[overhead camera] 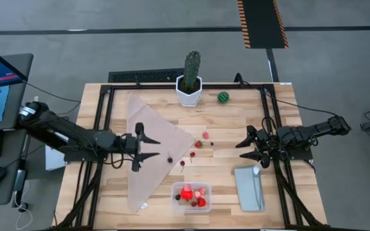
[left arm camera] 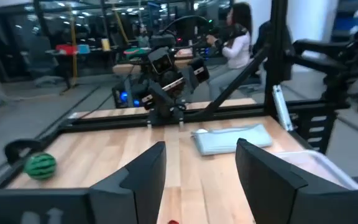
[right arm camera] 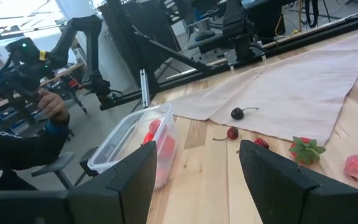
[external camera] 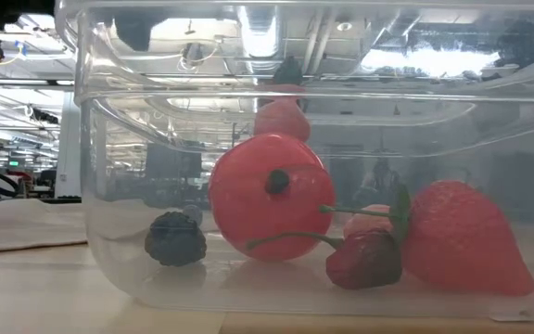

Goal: Pick and placing Produce into tupperware
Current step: Put the blueberry into the transparent bin

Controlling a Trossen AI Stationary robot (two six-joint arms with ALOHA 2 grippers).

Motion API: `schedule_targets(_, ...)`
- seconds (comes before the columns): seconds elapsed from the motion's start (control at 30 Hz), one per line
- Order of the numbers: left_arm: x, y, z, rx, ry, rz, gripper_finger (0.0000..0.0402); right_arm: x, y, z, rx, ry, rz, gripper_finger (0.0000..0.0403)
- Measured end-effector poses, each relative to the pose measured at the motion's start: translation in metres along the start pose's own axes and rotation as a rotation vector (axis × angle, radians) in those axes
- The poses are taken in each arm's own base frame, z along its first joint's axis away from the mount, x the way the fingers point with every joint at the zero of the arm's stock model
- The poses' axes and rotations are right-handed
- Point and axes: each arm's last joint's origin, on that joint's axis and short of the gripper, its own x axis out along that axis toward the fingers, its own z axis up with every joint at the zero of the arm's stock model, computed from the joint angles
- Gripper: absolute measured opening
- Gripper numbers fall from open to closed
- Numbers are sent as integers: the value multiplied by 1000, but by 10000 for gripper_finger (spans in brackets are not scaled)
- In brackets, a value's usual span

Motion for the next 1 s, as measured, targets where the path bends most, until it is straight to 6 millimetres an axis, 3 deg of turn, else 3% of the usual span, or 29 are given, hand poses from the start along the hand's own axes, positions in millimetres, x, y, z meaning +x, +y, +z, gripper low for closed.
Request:
schedule_targets(0.17, -3, 10, -11, -40, -5, -114, 182, 0, -2, 4, 4, -70, -88, 255)
schedule_targets(0.3, -5, 22, -23, -66, 18, -32, 182, -1, -2, 10, 69, -140, -110, 255)
schedule_targets(0.4, -5, 32, -29, -113, 32, 28, 182, -2, -2, 17, 23, -220, -125, 255)
schedule_targets(0.73, -5, 33, -23, -170, -25, -76, 182, -8, -13, 31, -32, -411, -437, 255)
schedule_targets(1.0, -6, 35, -20, -156, -60, -13, 182, -7, -23, 31, 48, -400, -557, 255)
